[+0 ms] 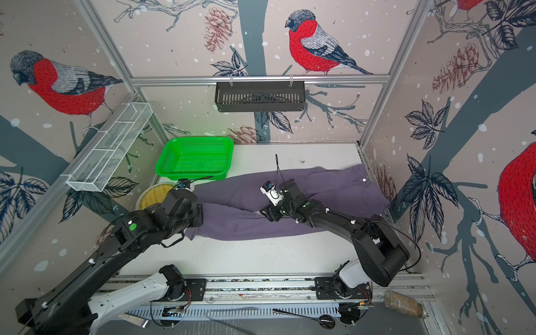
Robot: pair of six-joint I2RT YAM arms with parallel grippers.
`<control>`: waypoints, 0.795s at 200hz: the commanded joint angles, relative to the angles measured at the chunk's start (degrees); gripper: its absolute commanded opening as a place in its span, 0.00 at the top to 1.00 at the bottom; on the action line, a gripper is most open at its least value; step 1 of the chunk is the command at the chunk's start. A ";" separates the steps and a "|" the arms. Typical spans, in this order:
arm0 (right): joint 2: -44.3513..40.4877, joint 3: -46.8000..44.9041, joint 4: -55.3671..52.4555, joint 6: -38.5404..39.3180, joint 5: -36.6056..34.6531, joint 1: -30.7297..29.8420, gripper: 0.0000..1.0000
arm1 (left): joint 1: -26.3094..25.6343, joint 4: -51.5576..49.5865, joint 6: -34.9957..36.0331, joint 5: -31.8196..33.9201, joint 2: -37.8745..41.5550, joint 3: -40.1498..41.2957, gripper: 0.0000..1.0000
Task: Fold and stack the trousers
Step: Smooth out the trousers at the center of the table.
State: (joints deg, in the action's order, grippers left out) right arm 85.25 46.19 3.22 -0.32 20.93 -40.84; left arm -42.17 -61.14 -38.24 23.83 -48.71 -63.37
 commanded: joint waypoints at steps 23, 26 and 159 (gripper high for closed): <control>3.57 2.82 2.35 4.05 5.49 -3.44 0.35 | 0.03 -4.38 -7.02 11.90 5.67 1.16 1.00; 3.74 2.98 2.39 4.09 5.58 -3.80 0.35 | -0.05 -4.09 -7.02 11.85 6.03 1.45 1.00; 3.52 0.64 1.04 4.20 8.86 -6.65 0.55 | 0.03 -2.28 -13.57 8.64 10.00 9.34 1.00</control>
State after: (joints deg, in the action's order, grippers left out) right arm 89.47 48.29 4.62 4.40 26.96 -46.81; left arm -42.17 -65.54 -50.81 32.58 -40.53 -55.05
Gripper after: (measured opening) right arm 0.452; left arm 0.083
